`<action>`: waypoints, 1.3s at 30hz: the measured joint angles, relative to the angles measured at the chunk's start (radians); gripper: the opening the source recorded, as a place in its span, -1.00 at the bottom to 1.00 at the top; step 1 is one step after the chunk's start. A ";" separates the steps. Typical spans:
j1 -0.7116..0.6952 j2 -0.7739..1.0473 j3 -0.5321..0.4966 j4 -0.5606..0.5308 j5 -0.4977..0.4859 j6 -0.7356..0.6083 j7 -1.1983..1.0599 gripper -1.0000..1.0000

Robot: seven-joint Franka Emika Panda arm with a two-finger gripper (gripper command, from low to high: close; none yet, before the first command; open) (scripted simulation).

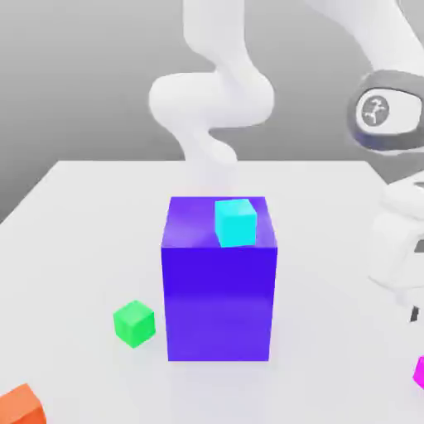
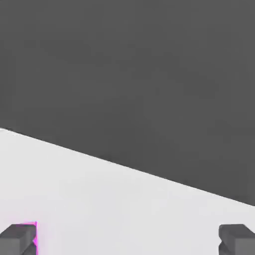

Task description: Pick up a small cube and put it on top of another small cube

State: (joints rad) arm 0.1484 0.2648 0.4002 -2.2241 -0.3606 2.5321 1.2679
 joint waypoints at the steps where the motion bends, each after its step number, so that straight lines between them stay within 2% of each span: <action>1: 0.014 0.033 0.005 0.002 -0.002 0.010 0.009 0.00; 5: 0.066 0.160 0.026 0.010 -0.001 0.057 0.037 0.00; 9: 0.136 0.305 -0.048 0.044 -0.076 0.153 0.096 0.00; 10: 0.146 0.324 -0.059 0.049 -0.087 0.167 0.105 -1.00; 16: 0.151 0.334 -0.065 0.052 -0.092 0.175 0.109 -1.00; 21: 0.086 0.197 0.015 0.015 -0.003 0.078 0.035 -1.00; 22: 0.069 0.187 0.014 0.015 -0.010 0.070 -0.003 -1.00; 39: -0.212 0.213 -0.184 0.100 -0.371 0.079 -0.770 -1.00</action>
State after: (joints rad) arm -0.0639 0.4774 0.2160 -2.1241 -0.7315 2.6111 0.4980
